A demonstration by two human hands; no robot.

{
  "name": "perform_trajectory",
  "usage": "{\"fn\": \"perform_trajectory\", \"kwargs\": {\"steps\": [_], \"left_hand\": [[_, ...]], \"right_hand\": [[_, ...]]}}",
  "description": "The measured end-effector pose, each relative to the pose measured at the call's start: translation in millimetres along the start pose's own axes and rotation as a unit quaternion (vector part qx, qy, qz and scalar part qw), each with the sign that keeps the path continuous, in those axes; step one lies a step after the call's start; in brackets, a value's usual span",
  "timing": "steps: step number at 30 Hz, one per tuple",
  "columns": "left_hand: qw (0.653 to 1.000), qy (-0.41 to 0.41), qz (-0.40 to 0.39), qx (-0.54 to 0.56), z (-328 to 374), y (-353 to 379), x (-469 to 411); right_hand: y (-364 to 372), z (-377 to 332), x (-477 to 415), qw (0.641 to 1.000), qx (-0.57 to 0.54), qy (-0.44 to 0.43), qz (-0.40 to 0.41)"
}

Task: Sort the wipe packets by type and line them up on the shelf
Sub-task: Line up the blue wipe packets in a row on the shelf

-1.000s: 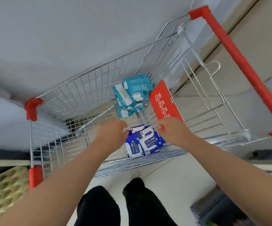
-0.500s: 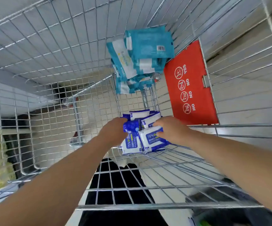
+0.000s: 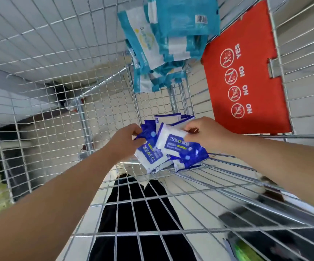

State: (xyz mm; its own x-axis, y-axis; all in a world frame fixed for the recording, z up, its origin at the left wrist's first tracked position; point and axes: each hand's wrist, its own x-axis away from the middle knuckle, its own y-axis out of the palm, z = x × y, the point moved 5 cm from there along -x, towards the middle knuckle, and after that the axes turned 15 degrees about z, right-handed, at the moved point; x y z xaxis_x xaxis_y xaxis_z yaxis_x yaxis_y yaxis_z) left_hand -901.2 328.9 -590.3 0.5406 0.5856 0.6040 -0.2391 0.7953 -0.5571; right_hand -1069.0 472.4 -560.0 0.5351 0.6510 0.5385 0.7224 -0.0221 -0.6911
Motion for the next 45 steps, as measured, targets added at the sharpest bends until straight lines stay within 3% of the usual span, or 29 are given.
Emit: {"fn": "perform_trajectory", "kwargs": {"steps": [2,5,9,14,20,23,31,35,40,45], "left_hand": [[0.993,-0.073,-0.018,0.094,-2,1,4],[0.951,-0.174,-0.035,0.254,0,1,10],[0.984,-0.104,0.017,0.144,-2,-3,4],[0.991,-0.090,0.032,0.096,-9,-16,-6],[0.997,-0.061,0.014,0.051,-16,-31,-9],[0.998,-0.055,0.010,0.041,-23,-37,-11],[0.994,-0.075,0.003,0.081,-44,-52,-19],[0.991,-0.074,0.018,0.109,-48,-64,-17],[0.985,-0.070,0.070,0.144,-45,-92,-7],[0.963,-0.084,0.156,0.204,-30,-133,33]], "right_hand": [[4,0,-1,0.995,-0.082,0.060,0.007],[18,-1,0,0.982,-0.144,0.119,0.013],[23,-6,-3,0.987,-0.128,0.094,0.000],[3,-6,-8,0.994,0.081,-0.067,0.020],[16,10,-19,0.981,0.187,-0.051,-0.006],[14,5,-26,0.980,0.188,-0.041,-0.050],[25,-24,-50,0.996,0.076,0.012,-0.048],[24,-37,-49,0.995,0.097,-0.001,0.008],[6,-64,-38,0.998,0.056,-0.012,0.011],[-39,-115,-20,0.985,0.088,-0.094,0.112]]}}
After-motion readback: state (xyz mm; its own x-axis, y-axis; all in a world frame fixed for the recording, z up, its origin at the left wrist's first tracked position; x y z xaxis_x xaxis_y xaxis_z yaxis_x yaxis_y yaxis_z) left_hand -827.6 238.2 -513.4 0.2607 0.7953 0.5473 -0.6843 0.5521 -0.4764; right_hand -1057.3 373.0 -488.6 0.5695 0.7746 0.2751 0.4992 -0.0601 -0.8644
